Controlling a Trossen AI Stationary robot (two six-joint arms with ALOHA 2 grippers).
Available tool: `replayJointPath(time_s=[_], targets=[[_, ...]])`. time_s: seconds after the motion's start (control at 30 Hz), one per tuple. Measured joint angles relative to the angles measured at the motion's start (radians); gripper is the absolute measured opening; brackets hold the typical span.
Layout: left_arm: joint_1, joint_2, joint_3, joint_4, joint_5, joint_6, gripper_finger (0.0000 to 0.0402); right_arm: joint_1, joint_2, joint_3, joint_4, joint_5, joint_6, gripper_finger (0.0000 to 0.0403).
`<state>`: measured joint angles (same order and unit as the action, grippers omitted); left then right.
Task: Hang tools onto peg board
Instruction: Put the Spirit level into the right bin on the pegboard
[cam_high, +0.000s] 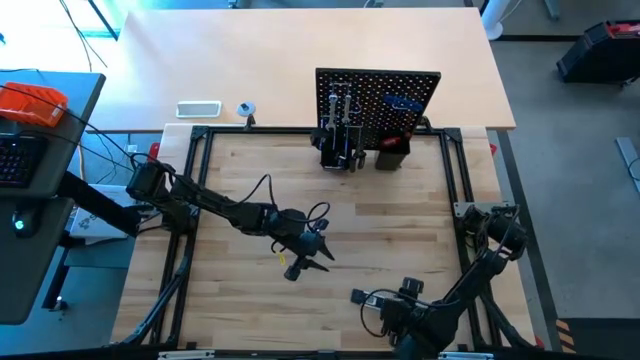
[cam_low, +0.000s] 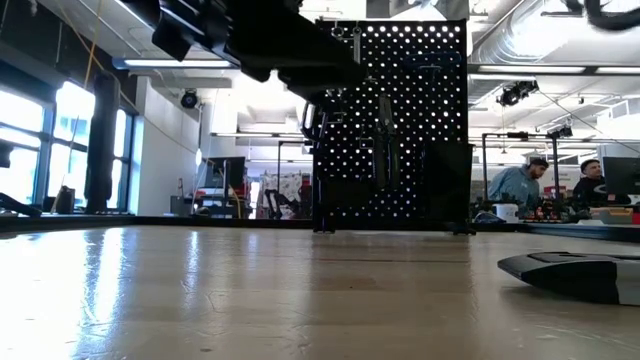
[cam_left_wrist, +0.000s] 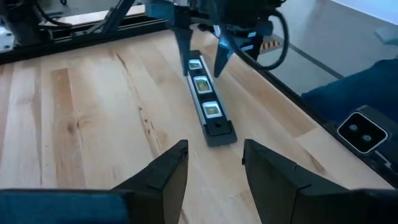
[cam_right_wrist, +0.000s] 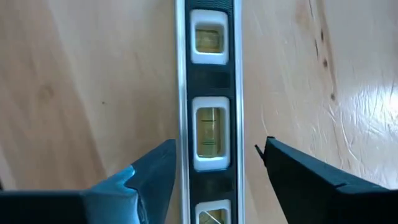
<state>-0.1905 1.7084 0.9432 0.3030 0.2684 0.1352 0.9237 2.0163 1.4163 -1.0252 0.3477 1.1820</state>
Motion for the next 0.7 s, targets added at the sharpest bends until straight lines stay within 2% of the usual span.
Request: replayJointPath(time_s=[0.5, 0.6, 0.7], targets=[[-0.023, 0.001, 0.000, -0.022, 0.005, 0.023, 0.0147, -0.043, -0.009, -0.142, 0.192, -0.112, 0.012, 0.0236], [-0.023, 0.001, 0.000, -0.027, 0.007, 0.026, 0.0147, -0.049, -0.008, -0.152, 0.219, -0.120, 0.000, 0.0216], [-0.024, 0.001, 0.000, -0.030, 0.002, 0.031, 0.0147, -0.056, -0.008, -0.153, 0.222, -0.121, -0.013, 0.0179]])
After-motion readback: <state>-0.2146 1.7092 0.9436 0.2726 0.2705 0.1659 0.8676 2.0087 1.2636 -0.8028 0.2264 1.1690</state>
